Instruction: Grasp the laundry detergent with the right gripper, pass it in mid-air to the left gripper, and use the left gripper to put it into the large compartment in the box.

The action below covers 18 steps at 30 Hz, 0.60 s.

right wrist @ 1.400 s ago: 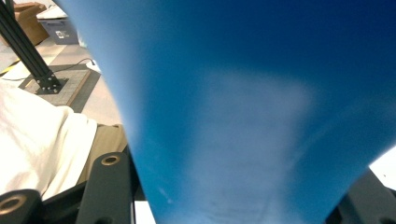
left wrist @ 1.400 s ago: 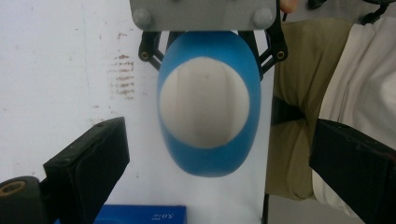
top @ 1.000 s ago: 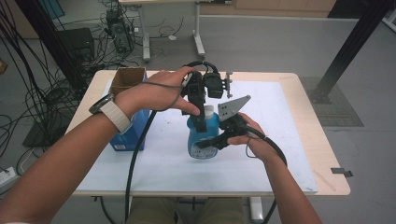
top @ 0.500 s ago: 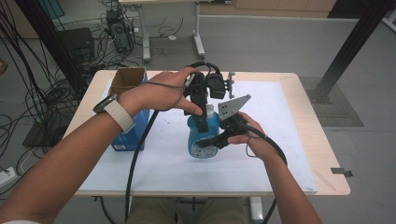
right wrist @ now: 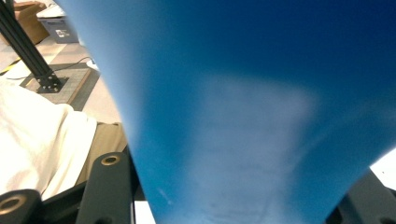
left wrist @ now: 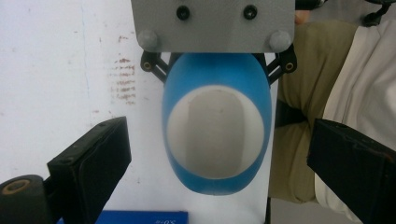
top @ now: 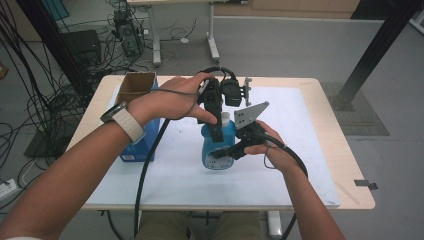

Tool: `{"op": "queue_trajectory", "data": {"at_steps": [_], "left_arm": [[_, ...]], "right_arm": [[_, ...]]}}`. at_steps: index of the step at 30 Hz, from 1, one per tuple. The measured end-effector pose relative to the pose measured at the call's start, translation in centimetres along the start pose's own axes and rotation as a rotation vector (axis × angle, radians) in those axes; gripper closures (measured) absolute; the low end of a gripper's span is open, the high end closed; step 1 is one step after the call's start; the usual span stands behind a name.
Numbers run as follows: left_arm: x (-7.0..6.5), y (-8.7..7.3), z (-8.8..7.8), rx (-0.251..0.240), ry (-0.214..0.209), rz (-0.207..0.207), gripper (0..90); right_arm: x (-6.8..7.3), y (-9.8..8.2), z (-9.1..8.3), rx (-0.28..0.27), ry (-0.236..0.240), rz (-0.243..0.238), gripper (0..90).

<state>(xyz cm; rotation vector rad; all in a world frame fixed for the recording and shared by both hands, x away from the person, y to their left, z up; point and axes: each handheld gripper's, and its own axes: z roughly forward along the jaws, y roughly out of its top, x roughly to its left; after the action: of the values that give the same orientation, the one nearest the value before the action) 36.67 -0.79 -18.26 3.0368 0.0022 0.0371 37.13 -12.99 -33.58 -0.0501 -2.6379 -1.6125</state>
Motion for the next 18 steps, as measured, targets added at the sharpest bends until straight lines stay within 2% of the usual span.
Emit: {"op": "queue_trajectory", "data": {"at_steps": [18], "left_arm": [[-0.04, -0.14, -0.01, -0.004, 0.003, -0.002, 6.7]], "right_arm": [[-0.12, 0.02, -0.19, -0.008, -0.003, 0.004, 43.3]]}}
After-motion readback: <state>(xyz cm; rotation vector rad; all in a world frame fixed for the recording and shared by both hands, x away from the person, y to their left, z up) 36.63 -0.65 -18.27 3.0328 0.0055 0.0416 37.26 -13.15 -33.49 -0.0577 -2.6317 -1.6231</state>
